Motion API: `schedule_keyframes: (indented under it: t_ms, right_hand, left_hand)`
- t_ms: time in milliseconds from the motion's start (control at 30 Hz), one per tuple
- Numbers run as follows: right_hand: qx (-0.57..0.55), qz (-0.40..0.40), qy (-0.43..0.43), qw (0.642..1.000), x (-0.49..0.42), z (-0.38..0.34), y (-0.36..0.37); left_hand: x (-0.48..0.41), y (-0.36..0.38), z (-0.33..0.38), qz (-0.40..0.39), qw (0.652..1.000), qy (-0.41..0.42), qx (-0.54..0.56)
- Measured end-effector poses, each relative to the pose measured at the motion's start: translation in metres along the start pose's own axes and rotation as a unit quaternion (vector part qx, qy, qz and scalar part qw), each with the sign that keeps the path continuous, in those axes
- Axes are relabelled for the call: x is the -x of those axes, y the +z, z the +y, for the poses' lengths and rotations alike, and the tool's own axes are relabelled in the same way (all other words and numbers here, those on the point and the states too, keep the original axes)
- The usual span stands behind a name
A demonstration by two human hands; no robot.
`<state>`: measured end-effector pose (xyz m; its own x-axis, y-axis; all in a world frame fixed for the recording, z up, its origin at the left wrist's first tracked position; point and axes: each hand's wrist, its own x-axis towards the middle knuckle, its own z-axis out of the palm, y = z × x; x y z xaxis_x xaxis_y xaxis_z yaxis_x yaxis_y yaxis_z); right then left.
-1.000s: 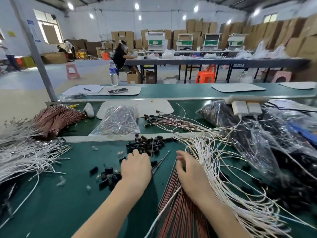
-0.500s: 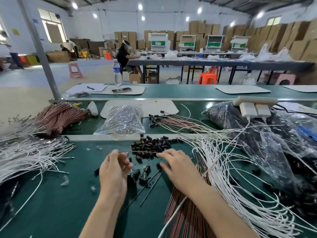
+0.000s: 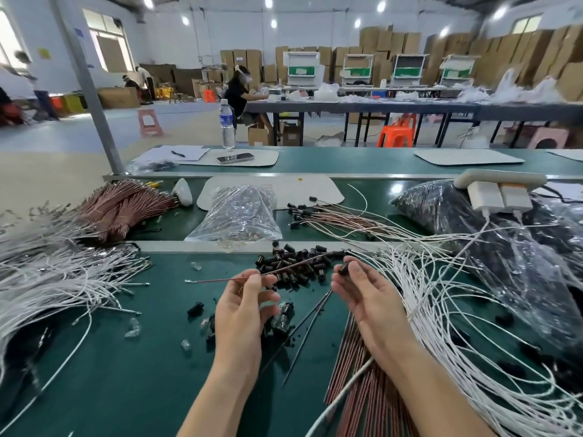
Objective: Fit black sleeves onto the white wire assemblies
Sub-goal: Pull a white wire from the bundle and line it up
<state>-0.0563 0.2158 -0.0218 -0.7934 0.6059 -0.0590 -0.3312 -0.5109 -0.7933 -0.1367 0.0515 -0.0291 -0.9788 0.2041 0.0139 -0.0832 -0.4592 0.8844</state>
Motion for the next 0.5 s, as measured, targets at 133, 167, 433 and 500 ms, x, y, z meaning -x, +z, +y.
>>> schedule_keyframes:
  t_ms: [133,167,433,500]
  right_hand:
    - [-0.104,0.002,0.046,0.994,0.0012,-0.0018,-0.0019]
    - [-0.115,-0.001,0.05,0.992,0.0014,-0.0027,-0.0026]
    - [-0.12,-0.023,0.064,0.99,0.0031,-0.0027,-0.0019]
    - [-0.12,-0.014,0.063,0.991,0.0032,-0.0028,-0.0014]
  left_hand:
    - [0.0006,-0.0014,-0.0046,-0.009,0.999,0.02,-0.048]
    - [0.0007,-0.0014,-0.0052,-0.01,0.998,0.024,-0.056]
    - [0.0017,0.0019,-0.007,-0.02,0.995,0.047,-0.083]
    - [0.0022,0.0012,-0.0075,-0.022,0.995,0.049,-0.082]
